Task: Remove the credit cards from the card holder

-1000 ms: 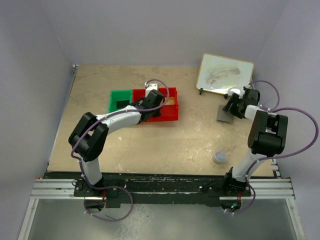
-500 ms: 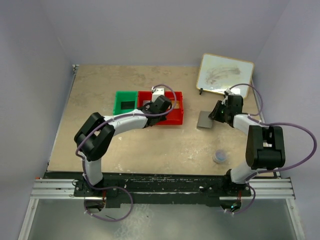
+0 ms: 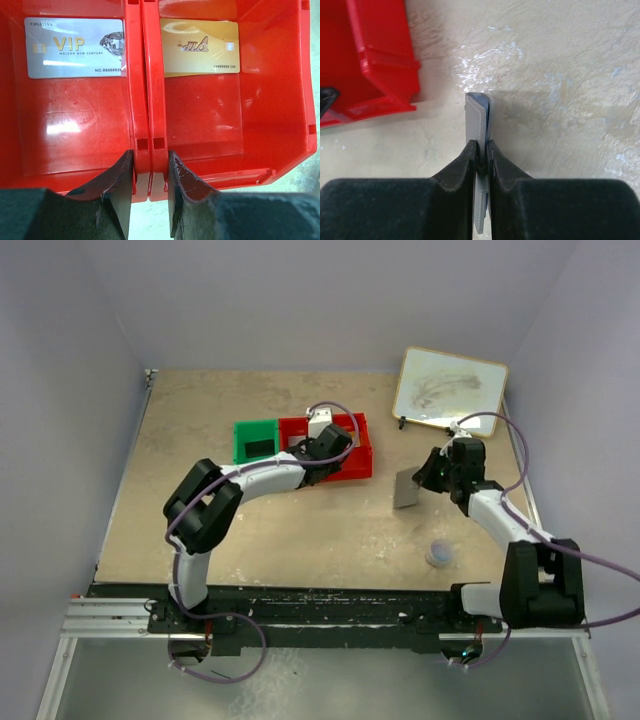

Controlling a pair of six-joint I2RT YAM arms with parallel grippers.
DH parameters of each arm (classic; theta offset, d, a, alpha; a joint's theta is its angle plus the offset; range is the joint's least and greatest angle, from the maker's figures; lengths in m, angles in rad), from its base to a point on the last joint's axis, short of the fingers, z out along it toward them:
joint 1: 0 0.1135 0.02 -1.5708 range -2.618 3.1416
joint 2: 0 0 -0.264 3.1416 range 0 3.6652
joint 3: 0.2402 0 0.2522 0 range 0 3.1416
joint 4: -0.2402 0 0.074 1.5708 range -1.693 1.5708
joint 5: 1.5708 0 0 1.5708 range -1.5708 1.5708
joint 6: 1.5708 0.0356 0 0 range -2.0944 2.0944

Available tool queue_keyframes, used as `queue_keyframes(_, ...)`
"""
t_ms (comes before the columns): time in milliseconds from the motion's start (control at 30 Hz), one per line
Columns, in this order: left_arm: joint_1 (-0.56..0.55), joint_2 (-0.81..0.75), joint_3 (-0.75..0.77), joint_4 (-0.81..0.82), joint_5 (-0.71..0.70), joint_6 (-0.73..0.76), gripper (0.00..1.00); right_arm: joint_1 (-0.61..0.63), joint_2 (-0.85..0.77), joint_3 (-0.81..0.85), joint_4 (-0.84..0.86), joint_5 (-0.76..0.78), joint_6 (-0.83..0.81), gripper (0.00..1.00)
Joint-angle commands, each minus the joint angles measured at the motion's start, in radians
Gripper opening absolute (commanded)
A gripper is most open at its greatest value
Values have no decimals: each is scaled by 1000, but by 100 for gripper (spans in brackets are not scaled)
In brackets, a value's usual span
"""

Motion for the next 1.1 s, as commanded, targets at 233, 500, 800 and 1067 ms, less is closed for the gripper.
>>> queue_keyframes(233,-10,9,32,78,94,-132,39,65,-188,-30,-123,29,19,10)
queue_keyframes(500,-12,-141,-40,120,94,-137,65,178,-277,-48,-237,138,52,10)
queue_keyframes(800,-11,-452,-306,142,-21,-160,70,501,-188,17,-309,351,171,11)
queue_keyframes(1067,-12,-866,-628,-16,-237,-311,75,781,-44,123,-387,611,325,12)
